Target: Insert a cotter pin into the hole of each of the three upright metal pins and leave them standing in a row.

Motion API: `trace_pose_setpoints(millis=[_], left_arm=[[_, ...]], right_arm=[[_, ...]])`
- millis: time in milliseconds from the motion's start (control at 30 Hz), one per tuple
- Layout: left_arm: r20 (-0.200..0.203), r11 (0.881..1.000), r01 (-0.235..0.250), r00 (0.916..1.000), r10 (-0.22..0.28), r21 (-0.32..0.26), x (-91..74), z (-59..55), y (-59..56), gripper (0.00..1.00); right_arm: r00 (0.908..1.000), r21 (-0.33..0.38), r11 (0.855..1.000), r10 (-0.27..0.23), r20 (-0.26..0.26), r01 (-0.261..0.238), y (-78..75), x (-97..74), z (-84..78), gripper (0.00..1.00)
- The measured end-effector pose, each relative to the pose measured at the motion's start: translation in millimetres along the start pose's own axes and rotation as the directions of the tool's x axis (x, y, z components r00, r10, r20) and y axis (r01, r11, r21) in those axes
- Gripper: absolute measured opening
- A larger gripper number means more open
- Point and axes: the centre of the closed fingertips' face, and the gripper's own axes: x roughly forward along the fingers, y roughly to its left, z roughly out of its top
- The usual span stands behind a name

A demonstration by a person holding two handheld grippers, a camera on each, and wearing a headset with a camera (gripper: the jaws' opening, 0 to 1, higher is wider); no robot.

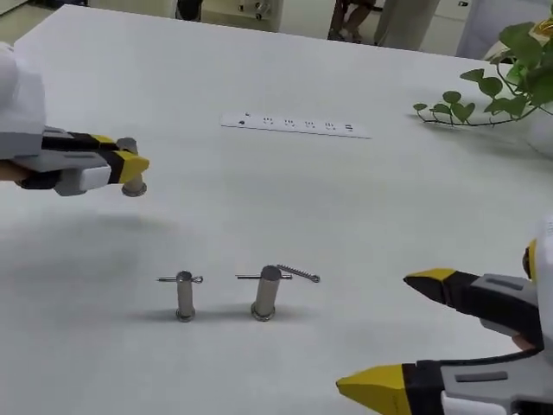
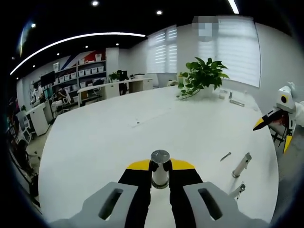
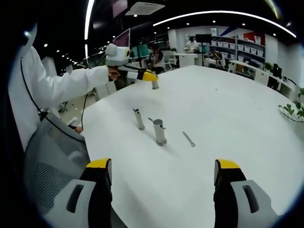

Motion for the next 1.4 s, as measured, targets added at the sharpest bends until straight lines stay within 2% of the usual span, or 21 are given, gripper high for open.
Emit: trace_pose_setpoints(millis=[67, 100, 167, 233, 267, 300, 433, 500, 533, 667, 700, 767, 867, 900, 933, 967, 1033, 1133, 1267, 1300, 1400], left_arm=[[0.012, 1.0, 0.009, 0.9999, -0.009, 0.009, -4.6, 9.3, -9.8, 0.09], [0.016, 0.999, 0.034, 0.9993, -0.034, 0.03, -6.5, 14.3, -19.0, 0.09], [0.014, 0.998, 0.055, 0.9984, -0.055, 0.029, -9.1, 20.6, -33.1, 0.09], [0.018, 0.995, 0.085, 0.9961, -0.086, 0.053, -12.4, 26.9, -51.9, 0.09], [0.018, 0.994, 0.09, 0.9957, -0.091, 0.056, -12.8, 28.0, -54.9, 0.09], [0.02, 0.991, 0.109, 0.9937, -0.111, 0.081, -15.0, 31.6, -65.2, 0.09], [0.035, 0.984, 0.135, 0.9895, -0.14, 0.115, -20.4, 41.4, -93.1, 0.09], [0.033, 0.976, 0.153, 0.9865, -0.16, 0.155, -22.1, 43.0, -103.9, 0.09], [0.032, 0.976, 0.159, 0.9857, -0.166, 0.15, -23.3, 43.3, -109.3, 0.09], [0.032, 0.959, 0.22, 0.9728, -0.229, 0.181, -28.3, 43.5, -140.2, 0.09], [0.032, 0.954, 0.236, 0.9688, -0.246, 0.183, -28.8, 42.8, -148.6, 0.09], [0.024, 0.944, 0.265, 0.9612, -0.275, 0.199, -26.8, 40.7, -157.1, 0.09], [0.023, 0.935, 0.286, 0.9544, -0.298, 0.209, -26.9, 37.1, -171.8, 0.09], [0.029, 0.932, 0.302, 0.949, -0.314, 0.198, -25.0, 34.1, -180.5, 0.09], [0.028, 0.931, 0.309, 0.9471, -0.32, 0.193, -24.5, 32.8, -182.9, 0.09], [0.013, 0.921, 0.339, 0.9377, -0.347, 0.192, -22.4, 25.9, -190.5, 0.09], [0.002, 0.916, 0.351, 0.9336, -0.358, 0.191, -19.1, 18.4, -197.2, 0.09], [-0.044, 0.906, 0.382, 0.9236, -0.381, 0.182, -14.2, 0.6, -209.7, 0.09], [-0.071, 0.899, 0.401, 0.9162, -0.394, 0.176, -10.4, -12.6, -218.7, 0.09], [-0.084, 0.893, 0.411, 0.9116, -0.402, 0.184, -9.1, -17.4, -222.1, 0.09], [-0.103, 0.885, 0.428, 0.9035, -0.416, 0.183, -6.0, -25.3, -227.9, 0.09]], right_arm=[[1.0, -0.002, 1.0, -0.002, 0.007, 0.002, 0.5, -1.2, 1.5, 0.87], [1.0, -0.003, 1.0, -0.001, 0.01, 0.001, 1.2, -1.7, 2.3, 0.87], [0.9999, -0.006, 1.0, 0.001, 0.013, -0.001, 2.2, -2.2, 3.3, 0.87], [0.9999, -0.013, 1.0, 0.001, 0.015, -0.001, 3.4, -3.2, 4.4, 0.87], [0.9999, -0.014, 1.0, 0.002, 0.017, -0.001, 3.9, -3.6, 4.7, 0.87], [0.9998, -0.015, 1.0, 0.002, 0.021, -0.001, 4.4, -4.0, 5.4, 0.87], [0.9996, -0.02, 1.0, 0.001, 0.027, 0.0, 5.8, -5.8, 5.9, 0.87], [0.9996, -0.023, 1.0, 0.0, 0.029, 0.0, 6.4, -6.8, 6.0, 0.87], [0.9996, -0.023, 1.0, 0.0, 0.03, 0.001, 6.5, -7.0, 6.1, 0.87], [0.9992, -0.026, 1.0, -0.001, 0.041, 0.002, 7.0, -8.4, 7.4, 0.87], [0.9992, -0.03, 1.0, -0.001, 0.039, 0.002, 7.3, -8.7, 7.0, 0.87], [0.9993, -0.033, 0.999, -0.001, 0.037, 0.003, 7.6, -9.1, 6.3, 0.87], [0.9994, -0.032, 0.999, -0.002, 0.034, 0.003, 7.7, -9.9, 5.6, 0.88], [0.9995, -0.035, 0.999, -0.002, 0.032, 0.003, 7.6, -10.6, 5.3, 0.88], [0.9995, -0.036, 0.999, -0.002, 0.032, 0.003, 7.6, -10.8, 5.1, 0.88], [0.9996, -0.036, 0.999, -0.001, 0.029, 0.002, 7.4, -11.6, 4.7, 0.88], [0.9997, -0.037, 0.999, -0.005, 0.025, 0.006, 6.6, -12.9, 3.9, 0.88], [0.9996, -0.035, 0.999, -0.007, 0.026, 0.008, 5.8, -14.8, 4.1, 0.88], [0.9995, -0.033, 0.999, -0.016, 0.028, 0.017, 4.0, -17.7, 3.8, 0.88], [0.9994, -0.031, 0.999, -0.018, 0.028, 0.019, 3.5, -18.4, 3.5, 0.88], [0.9996, -0.029, 0.999, -0.019, 0.022, 0.02, 3.3, -19.9, 1.2, 0.88]])
